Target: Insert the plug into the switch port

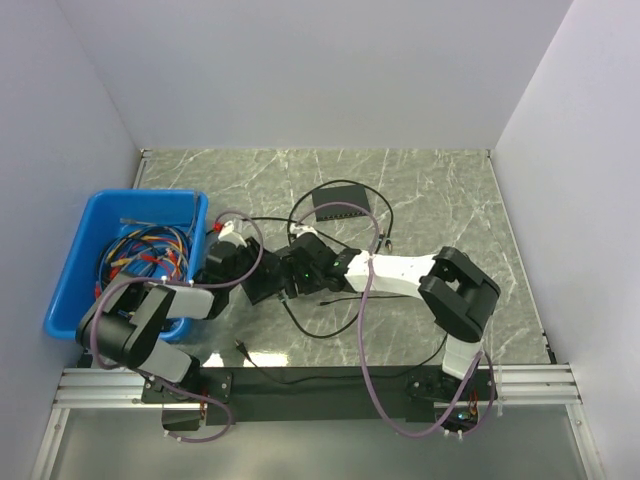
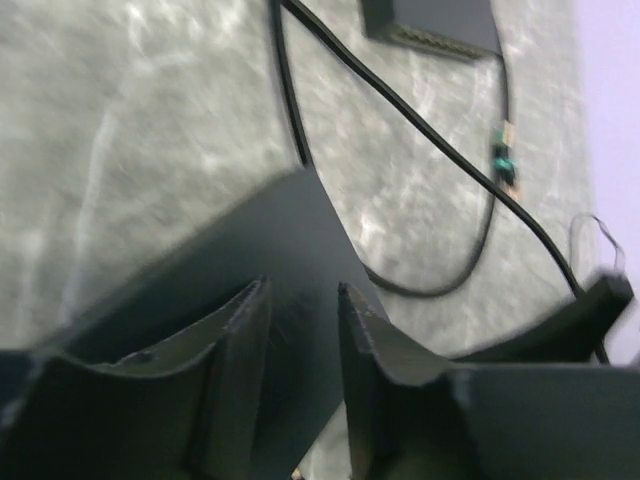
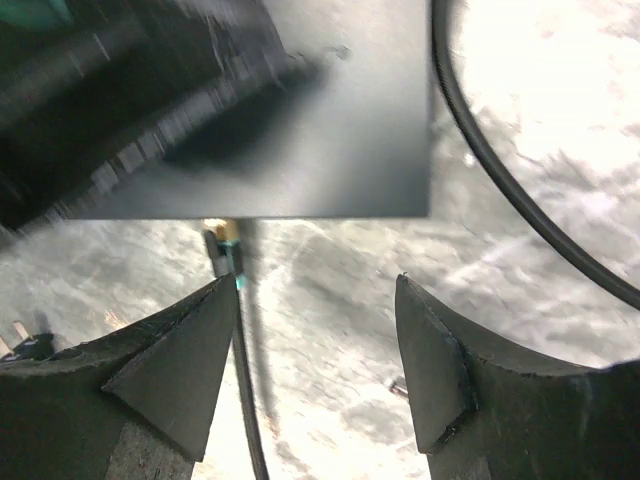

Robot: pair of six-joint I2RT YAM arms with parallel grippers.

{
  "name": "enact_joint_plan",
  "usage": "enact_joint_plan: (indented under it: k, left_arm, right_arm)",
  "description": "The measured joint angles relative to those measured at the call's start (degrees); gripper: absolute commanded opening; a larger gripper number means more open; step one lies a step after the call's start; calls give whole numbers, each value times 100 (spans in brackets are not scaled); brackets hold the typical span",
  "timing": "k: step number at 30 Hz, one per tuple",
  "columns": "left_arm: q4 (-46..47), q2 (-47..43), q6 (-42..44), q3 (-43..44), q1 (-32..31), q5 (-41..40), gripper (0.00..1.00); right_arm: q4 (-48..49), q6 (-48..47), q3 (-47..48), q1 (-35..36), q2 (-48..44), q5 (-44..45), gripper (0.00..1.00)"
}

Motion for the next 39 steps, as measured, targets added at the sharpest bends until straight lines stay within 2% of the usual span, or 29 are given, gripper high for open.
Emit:
enact_joint_plan:
  k: [4,9,14,20,23,29,35,39]
  left_arm:
    - [-1086,-166,197,584,4,-560,57]
    - [-2151,-157,354,1217,155,-1283,58]
    - [-2719,192,372,1565,415,-1530,57]
    - [-2608,516,313,1659,435,-1215,55]
    - [-2203,562,210,1484,439,-920,54]
    - [-1593,439,173,1086,474,-837,54]
    - [-1766,-133,125,616,444,-968,54]
    - [-2319,-601,2,461,310,-1213,55]
  right_arm:
    - [83,42,-179,-59,-107,-13,72]
    - [133,76,-186,-131,-109,-44,71]
    - [81,79,-105,-197,-17,59,70]
    - [-162,57,420,-197,520,240,69]
    - [-374,13,815,-195,778,334,69]
    - [-1025,-168,1462,-190,1132,455,69]
    - [-1478,-424,1891,-192,1381,511,70]
    - [-1499,-619,1971,-197,1443,511,70]
